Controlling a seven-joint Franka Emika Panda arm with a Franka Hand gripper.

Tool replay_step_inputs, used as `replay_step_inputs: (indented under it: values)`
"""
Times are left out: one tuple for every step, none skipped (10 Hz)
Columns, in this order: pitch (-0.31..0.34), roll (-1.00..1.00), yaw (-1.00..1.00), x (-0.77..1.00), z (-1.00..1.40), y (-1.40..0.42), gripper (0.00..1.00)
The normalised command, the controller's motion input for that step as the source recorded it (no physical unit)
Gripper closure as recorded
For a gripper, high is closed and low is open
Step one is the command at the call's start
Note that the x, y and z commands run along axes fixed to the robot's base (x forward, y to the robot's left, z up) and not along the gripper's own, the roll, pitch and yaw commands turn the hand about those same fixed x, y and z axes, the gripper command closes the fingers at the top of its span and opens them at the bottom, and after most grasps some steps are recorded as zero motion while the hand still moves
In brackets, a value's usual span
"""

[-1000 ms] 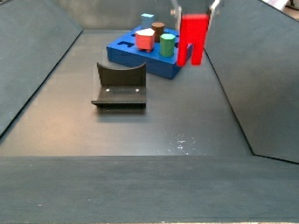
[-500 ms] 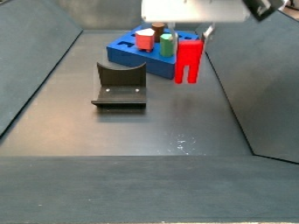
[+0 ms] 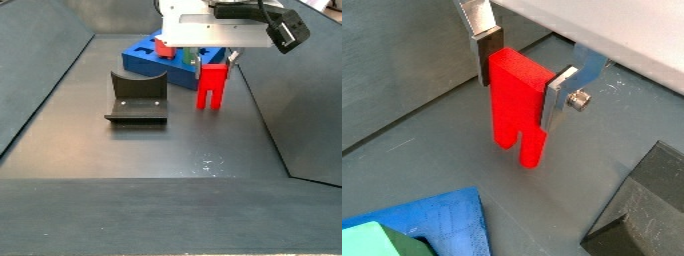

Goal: Pick up the square-circle object. Move up. Rotate the square-circle object. Move to above the board. Insert the square-circle object.
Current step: Rotate the square-circle object.

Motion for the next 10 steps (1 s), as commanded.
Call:
replay_step_inputs:
  values:
    - [-0.025,0.04,-0.04,0.02,-0.4,0.03,1.0]
    - [-0.01,0.03,-0.04,0.01,-0.4,0.03,1.0]
    - [-0.01,0.03,-0.04,0.01,-0.4,0.02,1.0]
    - [-0.01,0.03,-0.04,0.01,-0.4,0.02,1.0]
    - [-0.01,0.03,-0.04,0.0,0.0,0.0,0.0]
    - [-0.015,0.04,-0.04,0.0,0.95,0.0,0.0]
    - [0.002,0.03,-0.04,-0.02,0.92,0.0,0.0]
    - [0.037,0.02,-0.04,-0.03,0.76,0.0,0.0]
    - [0.042,0.02,-0.03,-0.03,0.66,0.0,0.0]
    - [0.051,0.01,-0.03,-0.02,0.44,0.0,0.0]
